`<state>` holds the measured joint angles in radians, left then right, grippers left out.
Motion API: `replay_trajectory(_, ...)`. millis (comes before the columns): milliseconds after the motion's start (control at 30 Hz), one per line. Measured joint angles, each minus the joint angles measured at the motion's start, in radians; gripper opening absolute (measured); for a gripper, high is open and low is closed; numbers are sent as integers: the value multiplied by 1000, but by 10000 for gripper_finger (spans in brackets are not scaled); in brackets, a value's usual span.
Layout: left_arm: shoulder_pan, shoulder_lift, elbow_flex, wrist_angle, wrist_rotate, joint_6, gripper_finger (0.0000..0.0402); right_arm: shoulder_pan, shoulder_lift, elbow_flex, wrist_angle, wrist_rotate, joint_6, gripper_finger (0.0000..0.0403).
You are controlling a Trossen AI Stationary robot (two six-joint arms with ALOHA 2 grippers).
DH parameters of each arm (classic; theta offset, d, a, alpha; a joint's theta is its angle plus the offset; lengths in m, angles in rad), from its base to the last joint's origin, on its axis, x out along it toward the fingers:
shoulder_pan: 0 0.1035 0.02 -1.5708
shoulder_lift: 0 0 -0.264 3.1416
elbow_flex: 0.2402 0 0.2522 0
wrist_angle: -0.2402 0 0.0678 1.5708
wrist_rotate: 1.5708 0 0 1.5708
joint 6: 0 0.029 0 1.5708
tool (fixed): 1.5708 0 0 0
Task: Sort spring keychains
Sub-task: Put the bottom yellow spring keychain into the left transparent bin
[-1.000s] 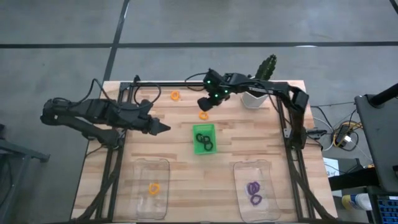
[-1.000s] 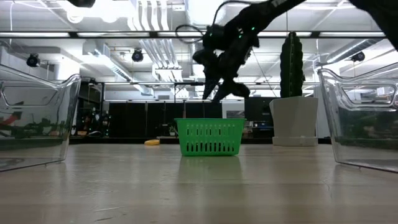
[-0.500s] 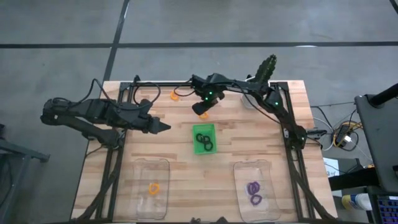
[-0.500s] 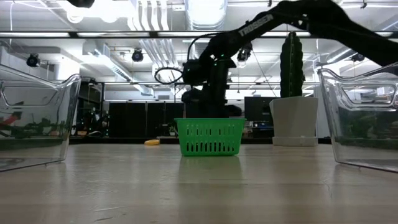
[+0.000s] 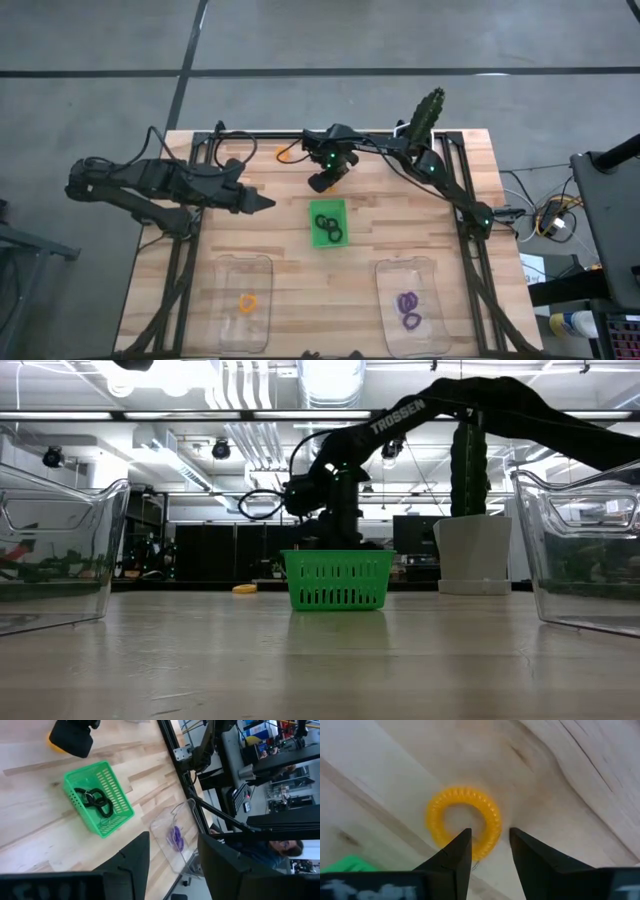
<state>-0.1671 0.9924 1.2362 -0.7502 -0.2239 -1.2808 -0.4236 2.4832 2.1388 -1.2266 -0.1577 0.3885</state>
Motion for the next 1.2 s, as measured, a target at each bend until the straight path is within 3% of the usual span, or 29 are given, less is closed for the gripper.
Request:
replay_trajectory(167, 0, 0, 0, 9, -4, 1, 158, -3, 12, -7, -2, -4, -20, 111)
replay_trajectory(367, 0, 0, 0, 11, -9, 3, 158, -4, 14, -9, 0, -3, -64, 24)
replay_trajectory(667, 2, 0, 0, 11, -58, 38, 158, 0, -40, 27, -35, 1, -90, 11)
replay_trajectory(900, 3, 0, 0, 10, -130, 79, 158, 26, -212, 87, -79, 40, -70, 9)
replay_trajectory(1200, 3, 0, 0, 19, -303, 79, 158, 153, -452, 118, -37, 222, 46, 9)
